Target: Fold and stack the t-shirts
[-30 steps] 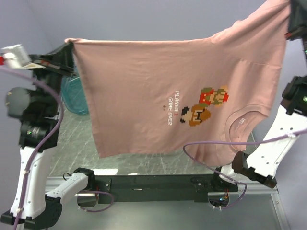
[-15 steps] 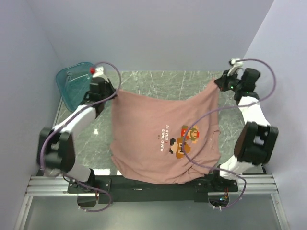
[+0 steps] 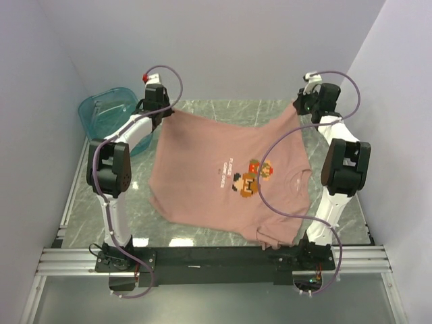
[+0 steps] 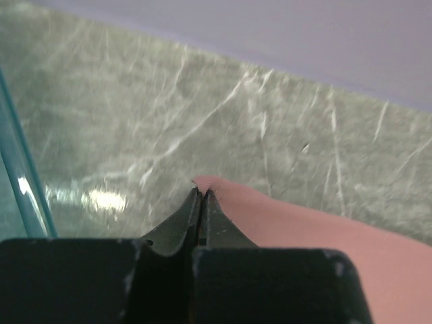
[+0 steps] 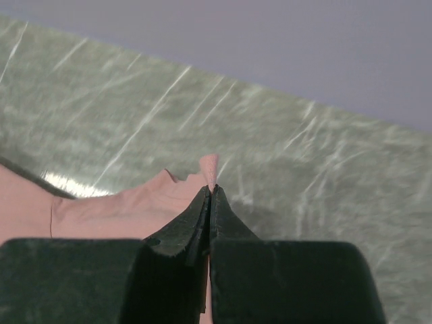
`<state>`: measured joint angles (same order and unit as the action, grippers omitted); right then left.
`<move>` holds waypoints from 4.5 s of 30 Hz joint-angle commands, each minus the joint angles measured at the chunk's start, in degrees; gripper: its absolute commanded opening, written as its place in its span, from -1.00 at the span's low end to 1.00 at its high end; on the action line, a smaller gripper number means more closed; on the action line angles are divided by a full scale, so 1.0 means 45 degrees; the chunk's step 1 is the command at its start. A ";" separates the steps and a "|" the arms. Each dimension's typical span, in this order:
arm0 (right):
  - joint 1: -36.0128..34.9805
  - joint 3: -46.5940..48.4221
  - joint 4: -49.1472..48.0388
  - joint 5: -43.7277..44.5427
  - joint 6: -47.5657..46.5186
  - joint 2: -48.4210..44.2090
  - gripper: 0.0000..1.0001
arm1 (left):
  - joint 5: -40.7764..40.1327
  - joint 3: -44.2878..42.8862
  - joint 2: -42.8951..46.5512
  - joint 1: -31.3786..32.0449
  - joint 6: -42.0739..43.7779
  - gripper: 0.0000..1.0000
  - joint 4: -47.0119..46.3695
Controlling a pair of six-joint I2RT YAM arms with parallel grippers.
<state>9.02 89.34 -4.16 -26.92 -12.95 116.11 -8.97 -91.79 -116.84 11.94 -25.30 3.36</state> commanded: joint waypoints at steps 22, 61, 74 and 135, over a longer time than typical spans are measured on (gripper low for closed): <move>0.0731 -0.1355 -0.0481 -0.2220 0.1296 -0.3594 -1.00 | 0.1427 0.0083 0.1099 -0.0584 0.0680 -0.99 -0.0648; 0.1063 -0.6942 0.0339 -0.3452 -0.0032 -0.8457 -1.00 | 0.1877 0.2430 0.2449 -0.1072 0.1325 -0.99 -0.0922; 0.1063 -0.8251 0.0847 -0.3218 -0.0930 -0.9221 -1.00 | 0.2169 0.2565 0.2175 -0.1092 0.1364 -0.99 -0.0785; 0.1687 -0.5069 0.3404 -0.1850 -0.1439 -0.6411 -1.00 | 0.3929 -0.1547 0.0245 -0.1034 0.2302 0.12 0.4702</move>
<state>14.94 63.16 11.25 -37.39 -21.06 85.27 10.92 -91.20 -111.55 6.15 -16.97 17.39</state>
